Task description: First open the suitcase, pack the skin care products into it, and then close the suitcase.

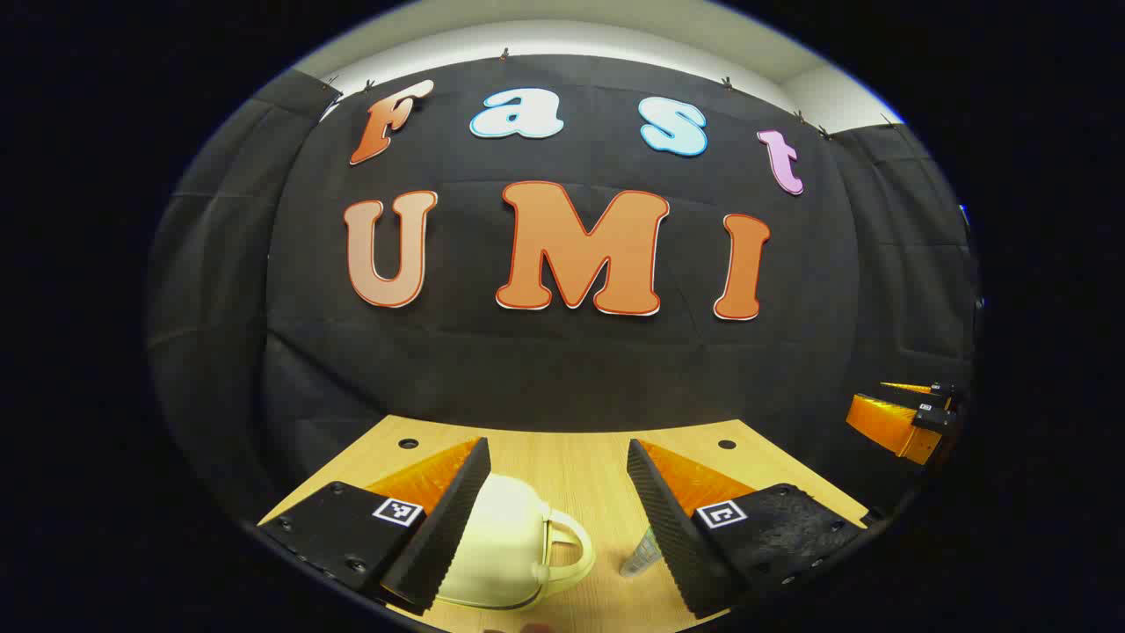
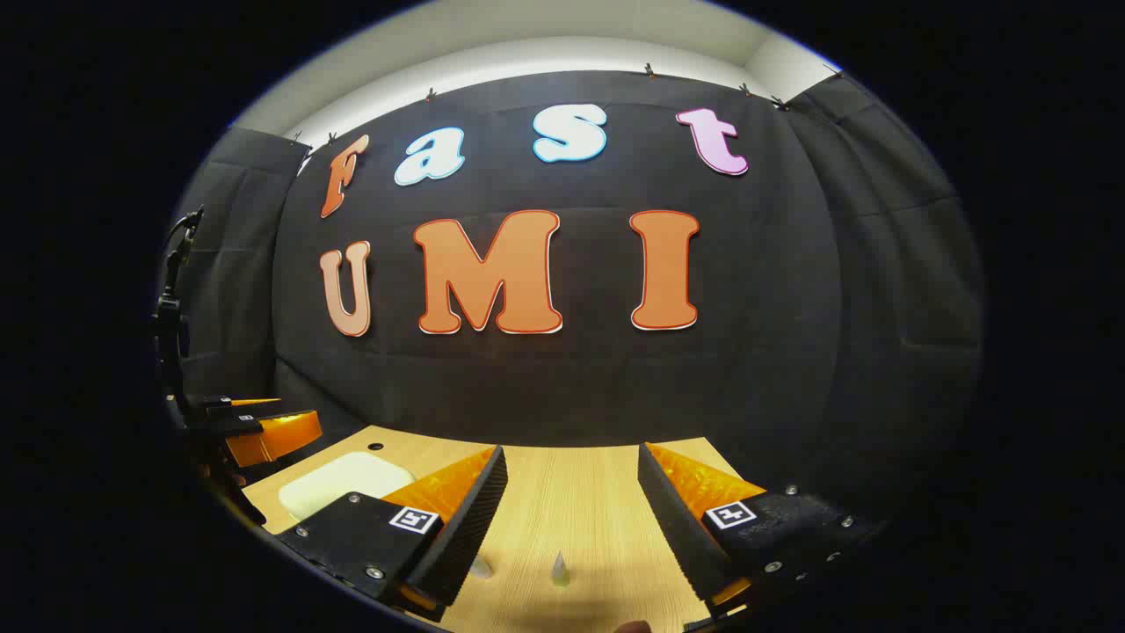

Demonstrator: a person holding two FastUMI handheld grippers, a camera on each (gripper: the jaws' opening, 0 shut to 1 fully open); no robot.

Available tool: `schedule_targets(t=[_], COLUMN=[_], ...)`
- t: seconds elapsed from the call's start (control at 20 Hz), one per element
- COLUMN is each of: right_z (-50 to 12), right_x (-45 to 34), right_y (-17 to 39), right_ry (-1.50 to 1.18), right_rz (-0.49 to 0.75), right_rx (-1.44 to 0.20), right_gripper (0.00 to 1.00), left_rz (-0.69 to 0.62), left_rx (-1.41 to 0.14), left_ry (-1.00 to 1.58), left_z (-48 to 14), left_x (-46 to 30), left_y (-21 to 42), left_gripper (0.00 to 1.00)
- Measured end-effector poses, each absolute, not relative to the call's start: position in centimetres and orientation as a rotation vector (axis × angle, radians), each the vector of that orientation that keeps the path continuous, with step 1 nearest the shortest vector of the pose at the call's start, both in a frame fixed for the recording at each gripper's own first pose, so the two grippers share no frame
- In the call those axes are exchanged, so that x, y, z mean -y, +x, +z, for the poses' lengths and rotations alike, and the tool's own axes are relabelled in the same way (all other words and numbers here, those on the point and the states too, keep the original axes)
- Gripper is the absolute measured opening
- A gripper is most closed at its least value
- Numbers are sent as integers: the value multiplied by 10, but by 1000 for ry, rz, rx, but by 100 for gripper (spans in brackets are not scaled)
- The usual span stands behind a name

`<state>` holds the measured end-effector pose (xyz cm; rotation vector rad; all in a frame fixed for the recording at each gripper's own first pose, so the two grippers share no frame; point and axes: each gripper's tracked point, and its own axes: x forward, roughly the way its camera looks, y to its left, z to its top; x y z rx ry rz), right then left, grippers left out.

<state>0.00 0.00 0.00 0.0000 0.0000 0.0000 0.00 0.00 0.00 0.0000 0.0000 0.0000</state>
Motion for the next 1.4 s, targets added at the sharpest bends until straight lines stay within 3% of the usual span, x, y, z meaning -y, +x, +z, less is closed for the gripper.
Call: schedule_targets(t=[1.4], right_z=[-18], right_x=[1], right_y=[5], right_ry=[-12], right_rz=[-9], right_rx=[-49], right_gripper=[95], left_rz=[28], left_rx=[-37], left_ry=[70], left_z=[-18], left_x=[-13], left_y=[2], left_gripper=[97])
